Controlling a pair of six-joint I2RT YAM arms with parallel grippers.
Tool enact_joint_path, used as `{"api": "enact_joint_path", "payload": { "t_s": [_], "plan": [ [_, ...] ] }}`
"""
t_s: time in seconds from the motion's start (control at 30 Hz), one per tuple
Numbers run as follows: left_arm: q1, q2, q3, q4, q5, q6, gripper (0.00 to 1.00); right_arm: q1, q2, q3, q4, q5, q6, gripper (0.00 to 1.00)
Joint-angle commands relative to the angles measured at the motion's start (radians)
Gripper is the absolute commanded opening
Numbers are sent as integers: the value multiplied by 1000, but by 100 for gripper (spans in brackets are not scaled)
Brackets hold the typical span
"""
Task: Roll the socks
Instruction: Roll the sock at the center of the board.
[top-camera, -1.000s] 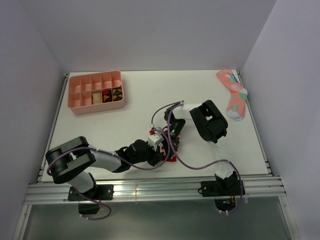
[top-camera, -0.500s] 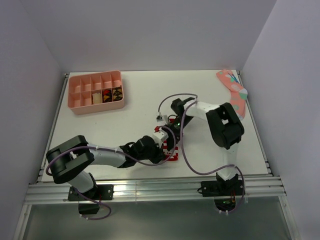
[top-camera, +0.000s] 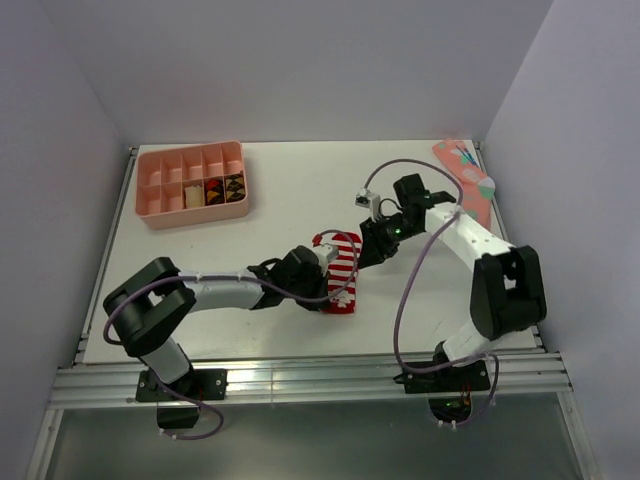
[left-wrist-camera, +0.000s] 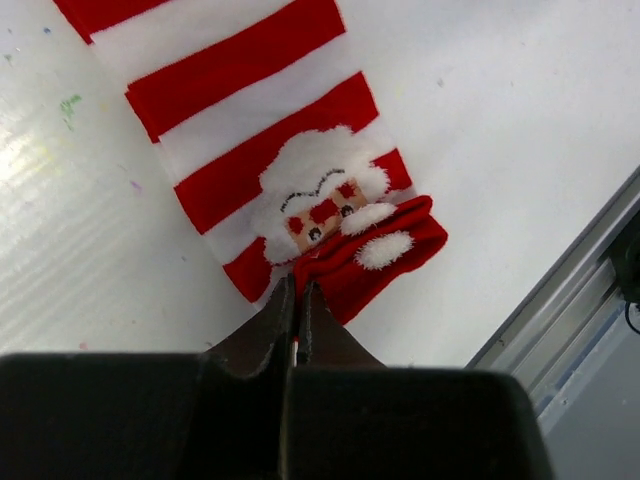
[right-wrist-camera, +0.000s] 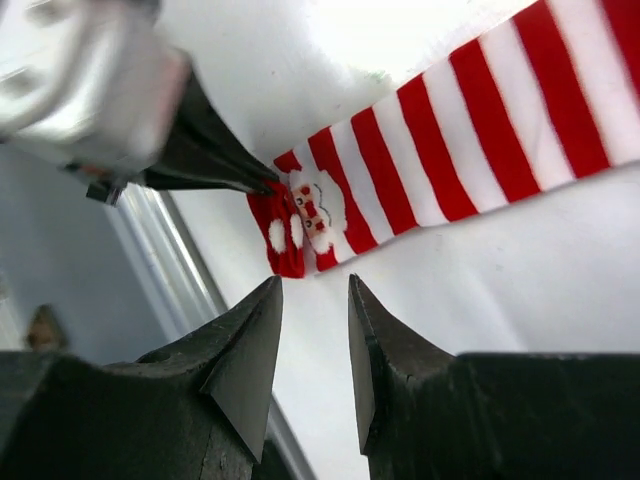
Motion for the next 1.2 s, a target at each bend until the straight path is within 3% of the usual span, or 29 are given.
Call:
{"api": "enact_joint_path", "payload": {
  "t_s": [0.0, 0.27, 0.47, 0.57, 0.8, 1.17],
  "plan": [
    [33, 48, 93, -132, 89, 0, 0, -15, -121, -32, 56, 40, -58, 40],
    [61, 195, 296, -350, 222, 35, 0, -5, -332, -176, 85, 158, -242, 40],
    [115, 278, 379, -473, 365, 52, 0, 123, -500, -368, 172, 285, -444, 40],
    [153, 301, 391, -505, 406, 57, 0, 228, -579, -447, 221, 322, -468, 41],
    [204, 365, 439, -570, 504, 60, 0, 389, -606, -539, 298, 405, -511, 42],
    [204, 442, 537, -681, 518, 81, 0, 637, -614, -661, 525, 575, -474, 41]
  ]
}}
